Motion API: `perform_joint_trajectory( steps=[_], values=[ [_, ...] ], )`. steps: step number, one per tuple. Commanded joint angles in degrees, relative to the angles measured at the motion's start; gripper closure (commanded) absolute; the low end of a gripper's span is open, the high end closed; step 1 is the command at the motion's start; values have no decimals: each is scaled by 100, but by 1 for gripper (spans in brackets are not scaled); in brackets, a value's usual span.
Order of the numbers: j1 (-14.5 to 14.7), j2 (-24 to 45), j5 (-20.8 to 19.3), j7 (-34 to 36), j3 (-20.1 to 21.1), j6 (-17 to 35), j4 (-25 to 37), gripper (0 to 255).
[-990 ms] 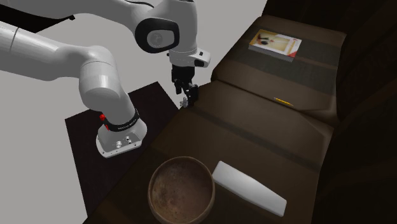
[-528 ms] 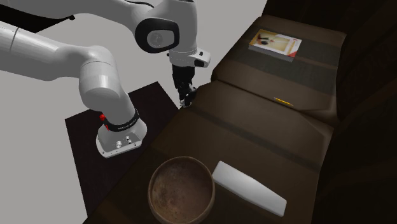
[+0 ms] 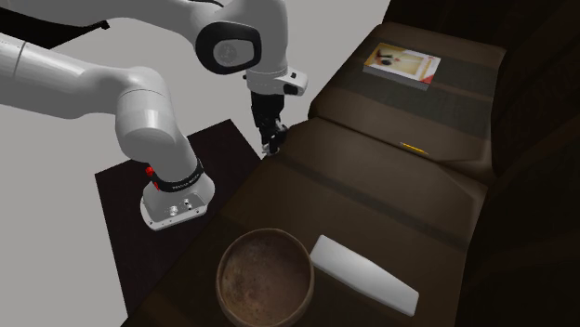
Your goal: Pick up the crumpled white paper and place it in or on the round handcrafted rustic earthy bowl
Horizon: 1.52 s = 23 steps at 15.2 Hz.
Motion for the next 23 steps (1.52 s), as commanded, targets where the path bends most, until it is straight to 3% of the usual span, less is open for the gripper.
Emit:
perform_joint_trajectory(
  steps=[1,23],
  values=[
    [10,-71,30,-31,13,-174,102,255],
    [148,-518,373,-270,271,-2092,1590,255]
  ],
)
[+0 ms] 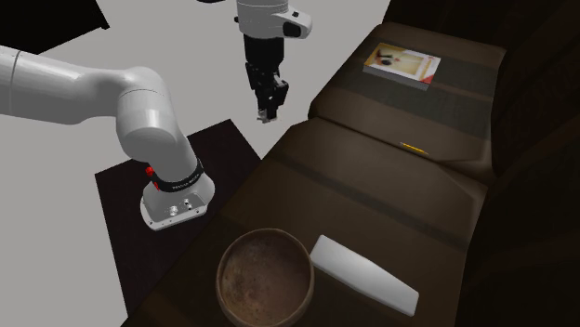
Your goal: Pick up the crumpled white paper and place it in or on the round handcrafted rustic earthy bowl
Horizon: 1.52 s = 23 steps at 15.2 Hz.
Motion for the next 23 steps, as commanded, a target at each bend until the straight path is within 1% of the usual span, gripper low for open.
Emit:
perform_joint_trajectory(
  steps=[1,8,15,19,23],
  values=[
    [10,-15,28,-14,28,-163,146,255],
    [29,35,88,-72,86,-605,640,255],
    [-479,-268,-809,-1061,-895,-608,551,255],
    [-731,-246,-1317,-1623,-1487,-523,654,255],
    [-913,-93,-1784,-2171,-2094,-380,867,255]
  ],
)
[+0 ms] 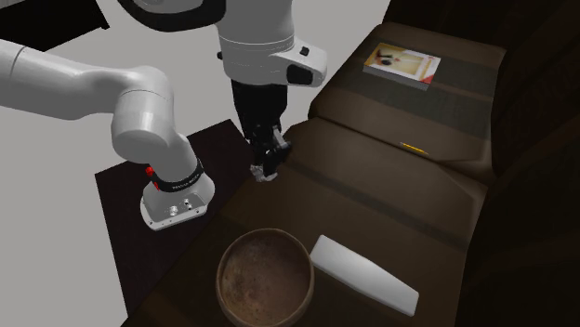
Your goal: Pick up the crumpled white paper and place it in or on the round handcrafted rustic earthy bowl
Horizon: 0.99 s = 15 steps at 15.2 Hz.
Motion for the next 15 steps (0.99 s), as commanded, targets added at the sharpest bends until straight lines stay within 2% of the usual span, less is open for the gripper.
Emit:
perform_joint_trajectory(
  steps=[1,6,11,15],
  values=[
    [-80,98,-233,-303,-313,59,158,255],
    [-139,469,-690,-958,-1095,311,603,255],
    [16,1010,-1012,-1665,-2012,632,1268,255],
    [8,1020,-1141,-1595,-2176,906,1017,255]
  ],
)
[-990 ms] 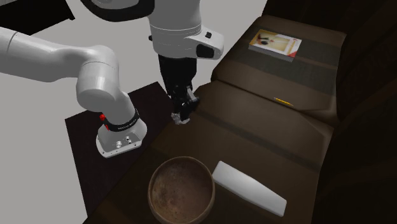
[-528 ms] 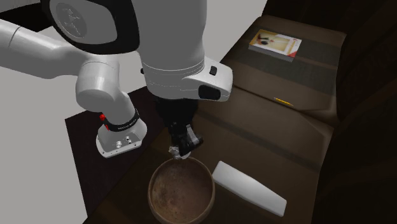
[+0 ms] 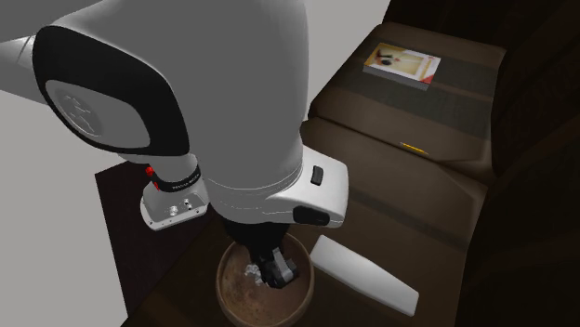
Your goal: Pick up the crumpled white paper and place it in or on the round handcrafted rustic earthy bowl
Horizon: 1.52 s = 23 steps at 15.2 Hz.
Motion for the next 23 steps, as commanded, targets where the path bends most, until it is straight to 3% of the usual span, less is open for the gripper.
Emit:
perform_joint_trajectory(
  steps=[1,6,14,15,20,23],
  values=[
    [7,32,-69,18,-109,153,-100,255],
    [7,92,-233,101,-336,510,-379,255],
    [7,91,-233,101,-336,509,-379,255],
    [7,91,-233,101,-336,509,-379,0],
    [7,91,-233,101,-336,509,-379,0],
    [6,-10,33,36,62,-36,3,0]
  ],
)
